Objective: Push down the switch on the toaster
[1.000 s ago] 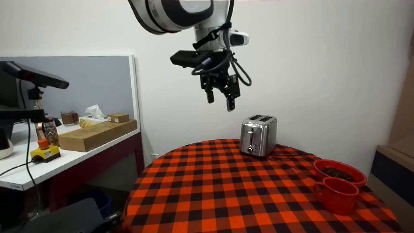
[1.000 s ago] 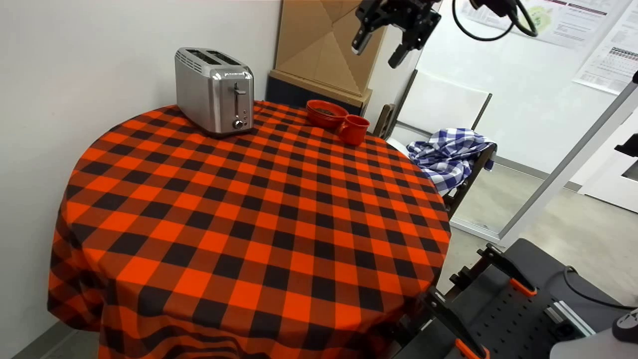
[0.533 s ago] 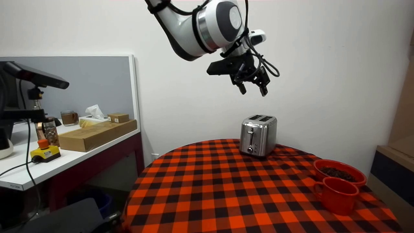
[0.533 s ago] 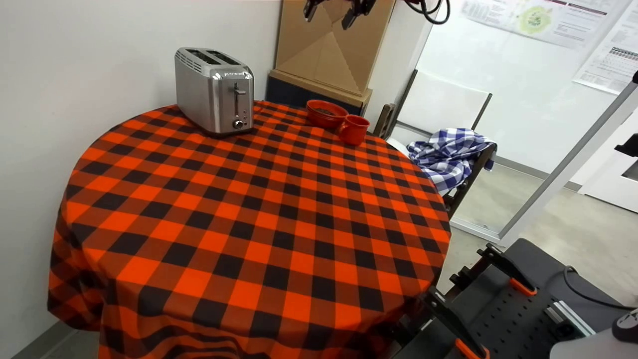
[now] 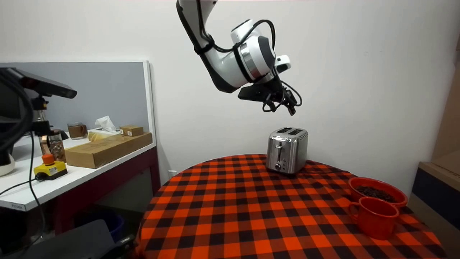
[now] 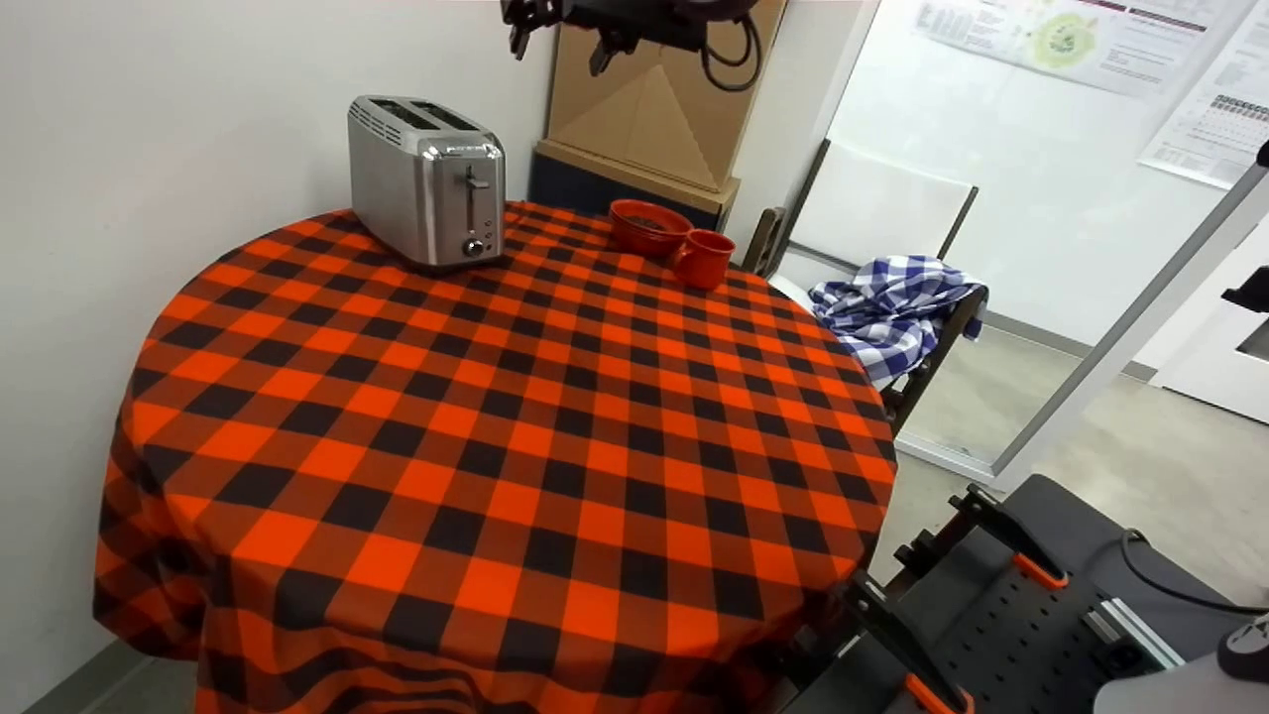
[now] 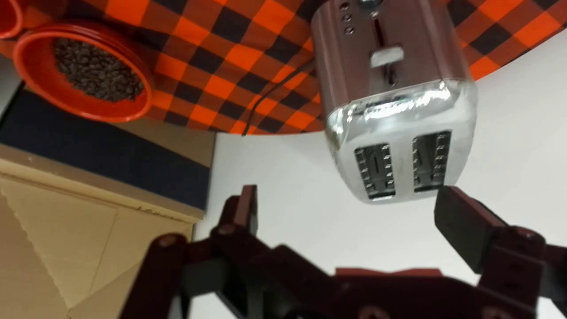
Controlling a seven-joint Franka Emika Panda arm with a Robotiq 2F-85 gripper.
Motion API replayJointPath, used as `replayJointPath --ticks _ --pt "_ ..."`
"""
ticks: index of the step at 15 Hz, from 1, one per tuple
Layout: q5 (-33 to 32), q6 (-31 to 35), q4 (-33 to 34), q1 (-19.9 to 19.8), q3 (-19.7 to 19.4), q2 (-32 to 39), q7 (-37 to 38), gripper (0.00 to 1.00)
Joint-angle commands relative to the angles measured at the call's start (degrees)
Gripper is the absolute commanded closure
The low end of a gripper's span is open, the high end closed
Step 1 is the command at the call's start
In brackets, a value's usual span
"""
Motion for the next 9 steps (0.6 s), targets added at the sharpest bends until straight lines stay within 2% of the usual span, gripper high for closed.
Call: replayJointPath --ticks 1,2,3,4,5,9 --pt "6.1 -6.1 3.1 -2.6 6.8 3.6 -8.5 0.0" --pt "11.1 -7.7 3.4 1.0 3.6 4.1 -13.4 0.0" --pt "12.8 -9.1 4.3 1.7 3.1 4.7 -15.5 0.0" --pt "14.0 -10.0 5.1 2.8 1.9 5.3 -17.3 0.25" --pt "14.7 -10.5 5.9 3.8 0.7 5.8 -18.4 0.26" --pt "14.8 -6.2 9.2 7.1 -4.4 8.9 -17.2 0.56"
